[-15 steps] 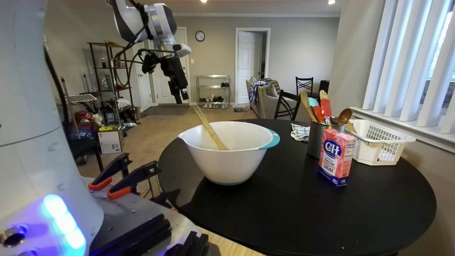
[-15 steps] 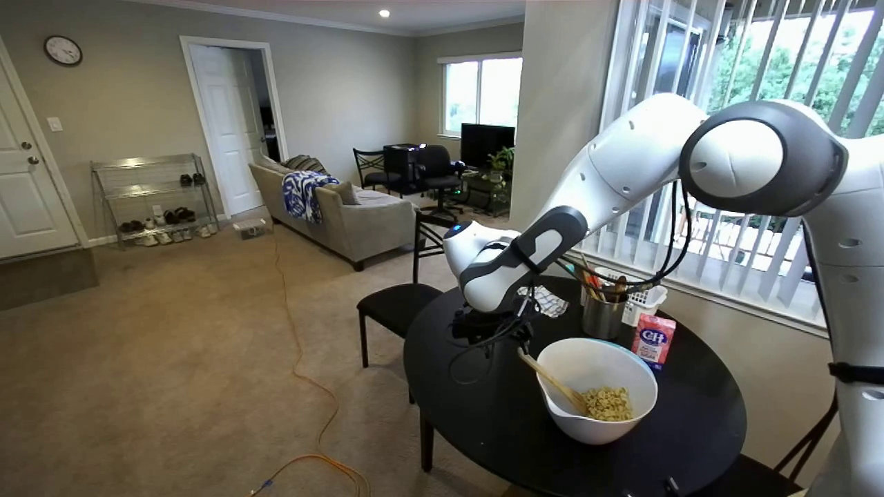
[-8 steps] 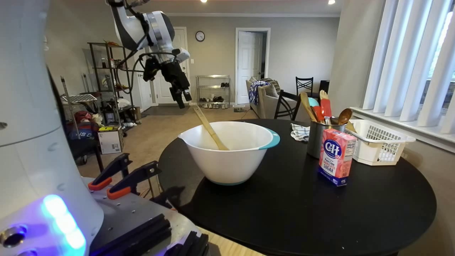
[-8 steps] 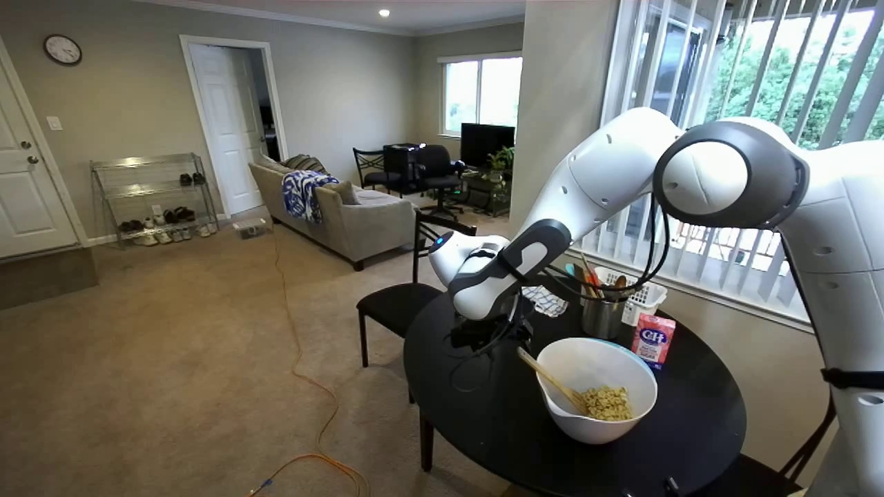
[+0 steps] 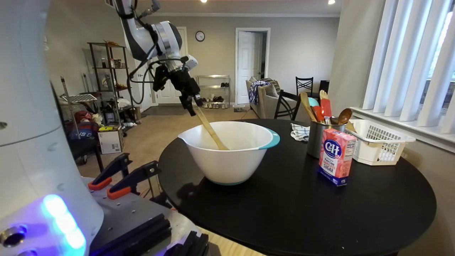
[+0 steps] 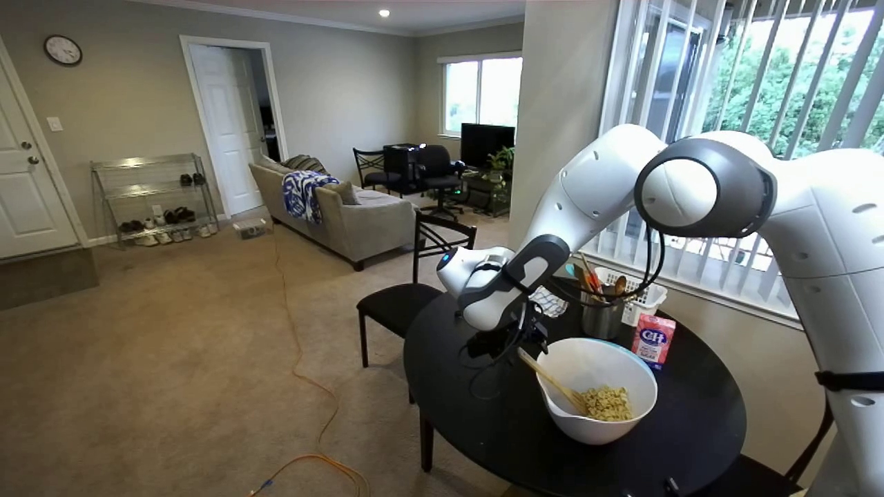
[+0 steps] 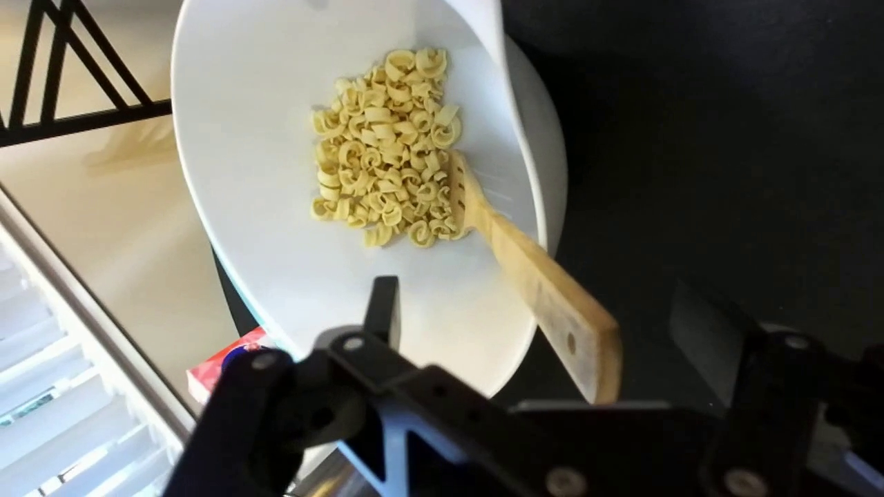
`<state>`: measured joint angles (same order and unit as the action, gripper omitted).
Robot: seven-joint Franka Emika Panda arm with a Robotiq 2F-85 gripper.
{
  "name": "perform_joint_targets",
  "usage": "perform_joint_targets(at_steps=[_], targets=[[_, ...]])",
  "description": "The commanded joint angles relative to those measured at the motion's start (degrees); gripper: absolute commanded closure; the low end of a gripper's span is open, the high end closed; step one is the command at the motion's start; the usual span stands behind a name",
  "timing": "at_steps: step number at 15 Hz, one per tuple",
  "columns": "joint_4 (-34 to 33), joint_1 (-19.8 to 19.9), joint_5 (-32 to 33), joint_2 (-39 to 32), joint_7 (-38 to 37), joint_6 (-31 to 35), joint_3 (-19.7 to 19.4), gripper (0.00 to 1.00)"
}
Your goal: Use the wooden spoon to stir the contents in the white bowl.
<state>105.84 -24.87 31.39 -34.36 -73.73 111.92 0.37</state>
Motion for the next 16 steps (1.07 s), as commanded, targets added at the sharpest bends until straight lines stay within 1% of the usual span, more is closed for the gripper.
perform_joint_targets(at_steps=[1, 11, 16], targets=[[-2.77, -0.64, 2.16, -1.9, 0.65, -2.63, 0.37, 0.0], [-10.23, -5.12, 3.15, -7.17, -0.03, -11.6, 2.14, 0.0], [-13.47, -6.85, 2.36, -9.52, -0.48, -13.99, 2.77, 0.0]])
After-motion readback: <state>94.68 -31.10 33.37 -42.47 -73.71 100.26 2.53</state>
